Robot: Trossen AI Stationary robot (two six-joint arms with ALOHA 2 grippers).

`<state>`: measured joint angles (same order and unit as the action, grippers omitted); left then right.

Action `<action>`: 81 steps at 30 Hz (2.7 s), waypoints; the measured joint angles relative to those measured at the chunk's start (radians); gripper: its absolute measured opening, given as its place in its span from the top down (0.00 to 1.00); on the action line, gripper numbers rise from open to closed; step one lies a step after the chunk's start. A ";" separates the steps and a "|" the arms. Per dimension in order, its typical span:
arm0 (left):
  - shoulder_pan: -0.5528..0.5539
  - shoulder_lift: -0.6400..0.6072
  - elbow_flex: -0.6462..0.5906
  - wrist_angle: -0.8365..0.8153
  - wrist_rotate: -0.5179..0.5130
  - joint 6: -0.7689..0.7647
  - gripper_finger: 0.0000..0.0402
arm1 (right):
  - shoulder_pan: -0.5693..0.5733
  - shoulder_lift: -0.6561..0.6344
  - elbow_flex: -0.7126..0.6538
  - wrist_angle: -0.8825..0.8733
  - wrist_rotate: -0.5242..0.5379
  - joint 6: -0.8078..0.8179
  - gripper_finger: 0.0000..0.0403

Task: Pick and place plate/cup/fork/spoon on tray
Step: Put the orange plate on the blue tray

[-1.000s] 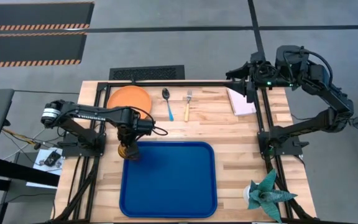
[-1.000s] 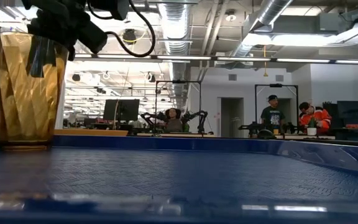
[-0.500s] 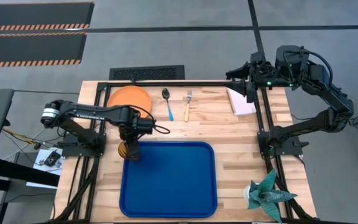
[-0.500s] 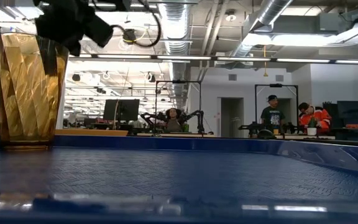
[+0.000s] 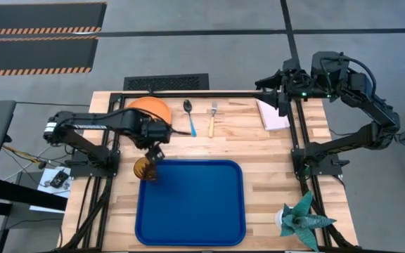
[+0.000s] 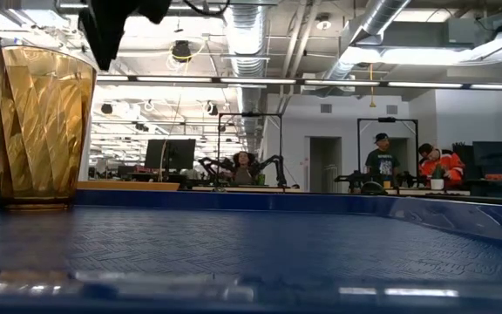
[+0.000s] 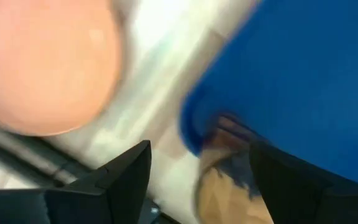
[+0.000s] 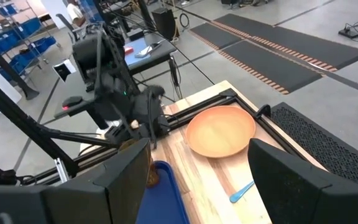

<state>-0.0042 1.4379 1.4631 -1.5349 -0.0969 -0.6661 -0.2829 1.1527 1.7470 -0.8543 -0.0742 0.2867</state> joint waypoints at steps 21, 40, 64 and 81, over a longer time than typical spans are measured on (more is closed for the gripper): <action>0.490 -0.229 -0.447 0.210 -0.279 -0.230 0.36 | 0.001 0.095 -0.002 0.002 0.024 0.000 0.27; 0.555 -0.452 -0.871 0.512 -0.319 -0.794 0.36 | 0.001 0.092 -0.002 0.002 0.020 0.000 0.27; 0.570 -0.323 -1.027 0.859 -0.272 -0.882 0.58 | 0.001 0.092 -0.002 0.000 0.019 0.000 0.27; 0.650 -0.232 -1.025 1.065 -0.182 -0.672 0.99 | 0.022 0.097 -0.002 -0.006 0.021 0.001 0.27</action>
<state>0.6460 1.2058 0.4384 -0.4699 -0.2788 -1.3383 -0.2611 1.2495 1.7451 -0.8600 -0.0535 0.2875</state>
